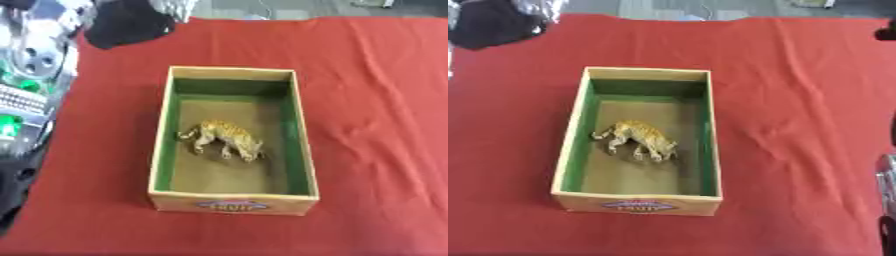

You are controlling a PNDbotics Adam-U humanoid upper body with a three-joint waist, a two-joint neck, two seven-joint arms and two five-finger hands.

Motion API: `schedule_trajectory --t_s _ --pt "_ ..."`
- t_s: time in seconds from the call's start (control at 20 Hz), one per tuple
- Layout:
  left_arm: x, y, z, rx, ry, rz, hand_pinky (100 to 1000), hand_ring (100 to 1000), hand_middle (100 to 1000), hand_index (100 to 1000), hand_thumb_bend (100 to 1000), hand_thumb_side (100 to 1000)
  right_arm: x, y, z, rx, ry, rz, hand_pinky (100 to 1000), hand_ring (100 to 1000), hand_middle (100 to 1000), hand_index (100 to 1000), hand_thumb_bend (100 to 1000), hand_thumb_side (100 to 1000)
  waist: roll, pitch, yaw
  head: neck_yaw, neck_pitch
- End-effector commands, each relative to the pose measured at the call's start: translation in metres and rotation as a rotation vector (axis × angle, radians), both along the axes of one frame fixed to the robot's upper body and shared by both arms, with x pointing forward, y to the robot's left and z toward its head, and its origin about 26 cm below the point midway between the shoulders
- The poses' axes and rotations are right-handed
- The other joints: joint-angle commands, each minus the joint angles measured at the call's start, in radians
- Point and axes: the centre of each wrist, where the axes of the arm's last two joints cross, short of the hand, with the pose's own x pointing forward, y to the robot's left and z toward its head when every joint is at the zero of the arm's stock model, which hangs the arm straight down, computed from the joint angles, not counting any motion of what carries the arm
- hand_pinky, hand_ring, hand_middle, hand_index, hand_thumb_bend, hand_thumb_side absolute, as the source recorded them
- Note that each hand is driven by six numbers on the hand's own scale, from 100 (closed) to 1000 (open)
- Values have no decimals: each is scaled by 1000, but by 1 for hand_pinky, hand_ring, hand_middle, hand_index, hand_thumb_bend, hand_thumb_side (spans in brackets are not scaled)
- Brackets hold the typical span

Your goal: Pick up objects on the table and place them in the box.

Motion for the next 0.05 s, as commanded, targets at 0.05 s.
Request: schedule_trajectory --t_s 0.05 --pt "-4 17 10 -158 -74 -22 444 494 471 646 100 511 -3 -2 10 -8 -39 -7 863 613 577 718 100 691 -3 -20 3 -5 9"
